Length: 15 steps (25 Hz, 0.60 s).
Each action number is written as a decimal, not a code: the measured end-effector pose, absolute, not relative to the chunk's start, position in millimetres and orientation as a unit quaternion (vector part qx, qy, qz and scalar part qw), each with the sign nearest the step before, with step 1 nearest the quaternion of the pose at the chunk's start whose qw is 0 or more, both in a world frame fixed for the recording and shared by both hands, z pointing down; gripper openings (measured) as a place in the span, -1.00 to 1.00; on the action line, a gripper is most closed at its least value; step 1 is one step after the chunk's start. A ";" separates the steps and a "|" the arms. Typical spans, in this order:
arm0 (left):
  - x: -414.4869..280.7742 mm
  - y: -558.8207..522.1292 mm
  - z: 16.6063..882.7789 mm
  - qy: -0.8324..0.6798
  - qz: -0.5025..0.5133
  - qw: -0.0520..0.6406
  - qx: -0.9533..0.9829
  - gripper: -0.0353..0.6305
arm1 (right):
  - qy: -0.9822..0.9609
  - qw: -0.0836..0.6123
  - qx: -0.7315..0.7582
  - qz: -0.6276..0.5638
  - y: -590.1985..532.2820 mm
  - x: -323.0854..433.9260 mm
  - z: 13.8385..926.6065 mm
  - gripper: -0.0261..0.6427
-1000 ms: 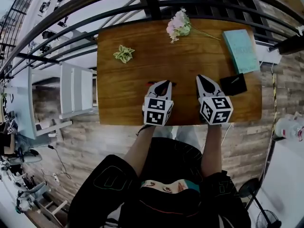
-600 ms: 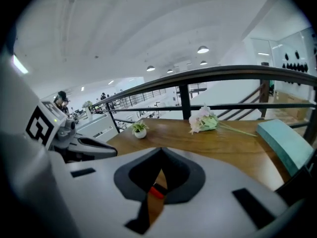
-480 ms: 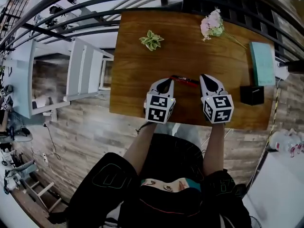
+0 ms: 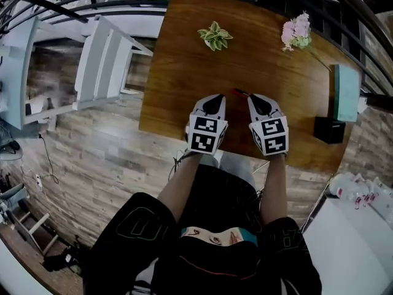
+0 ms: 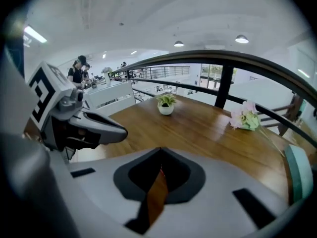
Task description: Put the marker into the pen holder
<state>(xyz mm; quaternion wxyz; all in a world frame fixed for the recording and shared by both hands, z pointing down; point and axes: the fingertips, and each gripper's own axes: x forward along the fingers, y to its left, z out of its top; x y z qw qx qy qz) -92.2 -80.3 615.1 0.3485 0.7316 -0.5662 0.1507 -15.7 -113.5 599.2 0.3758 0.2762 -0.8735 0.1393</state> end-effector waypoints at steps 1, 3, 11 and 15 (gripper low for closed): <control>-95.7 -80.1 617.3 -0.569 0.146 0.351 0.729 -0.87 | -0.873 0.386 0.267 0.132 -112.8 -20.8 603.9 -0.89; -101.6 -80.2 620.0 -0.574 0.136 0.356 0.725 -0.87 | -0.872 0.408 0.247 0.114 -111.2 -29.6 611.9 -0.87; -116.9 -77.6 624.9 -0.588 0.102 0.373 0.710 -0.87 | -0.854 0.487 0.174 0.063 -101.5 -52.6 637.2 -0.80; -124.8 -76.4 624.4 -0.594 0.094 0.378 0.704 -0.87 | -0.838 0.526 0.141 0.026 -101.1 -57.4 646.7 -0.78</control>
